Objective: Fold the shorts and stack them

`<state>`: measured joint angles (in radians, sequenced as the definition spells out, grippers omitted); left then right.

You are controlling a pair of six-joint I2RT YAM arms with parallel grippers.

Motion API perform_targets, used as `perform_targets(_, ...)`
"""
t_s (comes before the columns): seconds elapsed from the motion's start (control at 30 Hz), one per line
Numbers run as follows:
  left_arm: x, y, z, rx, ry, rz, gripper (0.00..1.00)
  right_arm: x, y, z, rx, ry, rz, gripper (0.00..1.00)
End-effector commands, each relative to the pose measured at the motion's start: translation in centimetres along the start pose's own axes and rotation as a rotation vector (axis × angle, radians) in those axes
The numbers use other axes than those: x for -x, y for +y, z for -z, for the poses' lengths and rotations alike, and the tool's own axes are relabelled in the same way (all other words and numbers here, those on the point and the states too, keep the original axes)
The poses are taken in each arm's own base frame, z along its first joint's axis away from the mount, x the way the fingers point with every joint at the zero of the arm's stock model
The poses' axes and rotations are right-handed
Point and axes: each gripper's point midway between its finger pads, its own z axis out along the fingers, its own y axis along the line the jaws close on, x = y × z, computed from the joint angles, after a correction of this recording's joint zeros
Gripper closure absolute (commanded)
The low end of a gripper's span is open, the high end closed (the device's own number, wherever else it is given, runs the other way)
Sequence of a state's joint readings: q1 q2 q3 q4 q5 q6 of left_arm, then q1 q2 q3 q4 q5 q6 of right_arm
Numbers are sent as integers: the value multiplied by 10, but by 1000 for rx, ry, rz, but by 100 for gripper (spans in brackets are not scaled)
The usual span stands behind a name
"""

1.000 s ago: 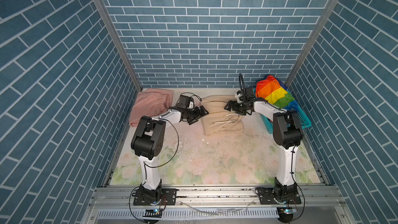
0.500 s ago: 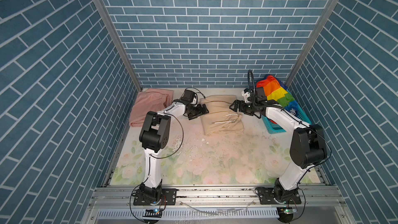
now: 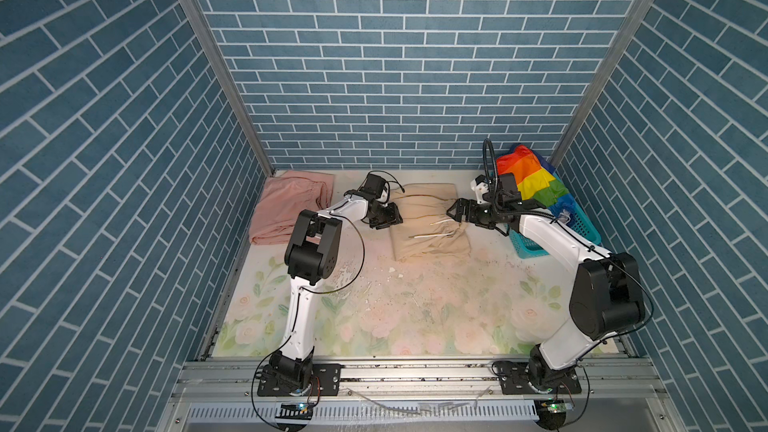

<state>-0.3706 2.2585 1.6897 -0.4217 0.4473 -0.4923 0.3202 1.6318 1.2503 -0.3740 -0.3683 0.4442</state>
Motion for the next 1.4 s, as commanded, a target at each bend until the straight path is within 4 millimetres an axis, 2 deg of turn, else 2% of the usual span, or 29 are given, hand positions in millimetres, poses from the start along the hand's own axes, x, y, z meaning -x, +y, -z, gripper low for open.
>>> perform_targets(0.0,-12,5,-11,42,46,-22,76,-1,-1,12,-14,-20,17,2)
perform_targets(0.03,-11,4,-8,50,44,-34,81,-2,-2,13,-17,-20,18,2)
perform_targets(0.07,-8,4,-2,66,40,-52,96,-3,-2,14,-18,-17,21,2)
perform_targets(0.1,-7,3,4,83,38,-71,100,-4,-3,15,-22,-15,21,2)
perform_targets(0.2,3,3,33,178,21,-161,100,-7,-3,17,-25,-16,25,1)
perform_targets(0.33,13,19,78,381,57,-270,100,-12,4,12,8,-8,10,1)
perform_targets(0.47,20,45,119,613,118,-376,100,-23,22,-4,26,26,49,1)
perform_targets(0.6,33,69,159,844,122,-461,100,-33,49,-23,54,64,95,1)
perform_targets(0.7,44,83,182,949,104,-479,100,-40,69,-38,84,91,117,2)
perform_targets(0.83,62,95,214,1099,60,-514,100,-44,92,-57,111,119,148,2)
perform_targets(0.97,82,99,248,1236,10,-568,100,-46,109,-75,141,145,148,2)
perform_targets(1.13,101,110,282,1300,-57,-549,100,-39,127,-87,170,148,162,1)
perform_targets(1.37,121,117,308,1323,-143,-510,100,-27,148,-105,204,162,175,2)
